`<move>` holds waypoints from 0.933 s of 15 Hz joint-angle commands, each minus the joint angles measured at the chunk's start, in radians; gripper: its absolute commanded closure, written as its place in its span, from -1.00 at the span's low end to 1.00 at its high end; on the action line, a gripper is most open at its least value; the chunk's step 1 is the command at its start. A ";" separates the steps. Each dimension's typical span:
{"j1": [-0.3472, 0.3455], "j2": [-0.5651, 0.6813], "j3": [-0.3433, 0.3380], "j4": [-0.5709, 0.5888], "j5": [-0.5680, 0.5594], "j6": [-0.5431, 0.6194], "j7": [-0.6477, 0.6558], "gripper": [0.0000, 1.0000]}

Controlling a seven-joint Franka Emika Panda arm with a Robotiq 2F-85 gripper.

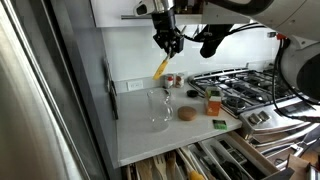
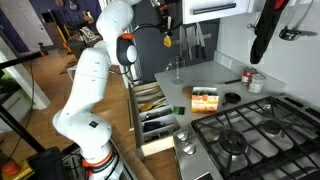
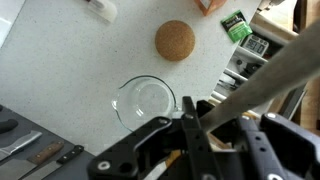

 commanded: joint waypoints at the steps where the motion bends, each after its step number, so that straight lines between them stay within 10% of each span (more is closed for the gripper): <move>1: 0.003 0.038 -0.027 0.026 -0.024 0.054 -0.061 0.94; 14: -0.040 0.143 -0.082 0.021 -0.022 0.122 -0.218 0.94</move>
